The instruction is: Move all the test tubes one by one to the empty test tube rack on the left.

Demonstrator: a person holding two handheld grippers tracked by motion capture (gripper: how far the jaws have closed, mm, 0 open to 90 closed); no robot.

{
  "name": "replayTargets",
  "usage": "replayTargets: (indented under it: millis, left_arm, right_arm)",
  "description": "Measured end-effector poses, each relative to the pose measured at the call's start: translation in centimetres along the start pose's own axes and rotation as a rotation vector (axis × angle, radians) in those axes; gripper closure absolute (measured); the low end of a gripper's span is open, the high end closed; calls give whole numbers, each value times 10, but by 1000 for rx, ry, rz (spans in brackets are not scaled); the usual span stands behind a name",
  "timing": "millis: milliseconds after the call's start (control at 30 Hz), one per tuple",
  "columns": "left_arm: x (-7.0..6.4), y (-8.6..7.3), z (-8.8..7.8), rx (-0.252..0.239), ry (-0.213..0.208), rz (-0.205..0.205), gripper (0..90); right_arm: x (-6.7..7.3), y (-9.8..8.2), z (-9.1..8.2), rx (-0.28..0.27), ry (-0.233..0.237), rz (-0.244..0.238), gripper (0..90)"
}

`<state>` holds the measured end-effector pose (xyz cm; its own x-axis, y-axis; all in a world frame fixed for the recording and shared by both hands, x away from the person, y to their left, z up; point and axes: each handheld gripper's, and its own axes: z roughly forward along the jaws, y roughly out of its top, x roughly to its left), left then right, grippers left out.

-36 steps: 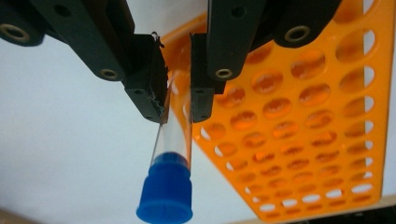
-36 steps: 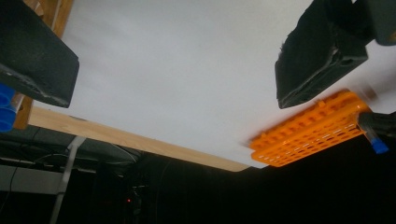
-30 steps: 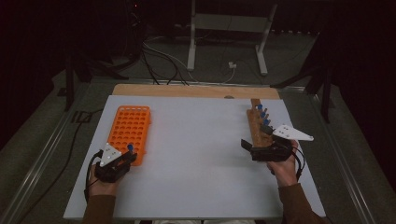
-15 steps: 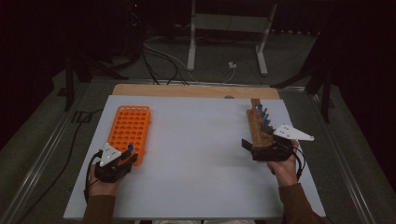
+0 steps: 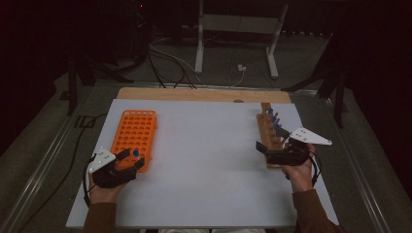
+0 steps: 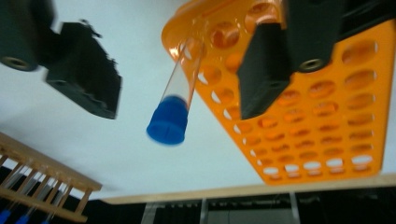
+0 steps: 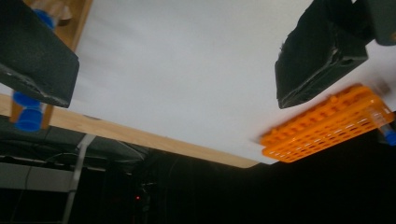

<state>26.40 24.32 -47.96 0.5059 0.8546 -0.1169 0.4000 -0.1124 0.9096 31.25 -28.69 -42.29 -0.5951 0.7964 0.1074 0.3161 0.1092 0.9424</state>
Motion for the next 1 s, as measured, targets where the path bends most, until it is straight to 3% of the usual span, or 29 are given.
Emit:
replayTargets:
  millis: [100, 433, 1000]
  left_arm:
    - [-2, 3, -1, -24, 24, 7, 197]
    - [-1, 6, -5, -70, 45, -13, 21]
    - [-11, 17, -8, -133, 52, 0, 12]
  right_arm:
    - [-4, 1, -2, -2, -12, 4, 1]
    - [-23, -5, -2, 22, -82, 14, 1]
    - [-41, -22, 6, 111, -155, 18, 64]
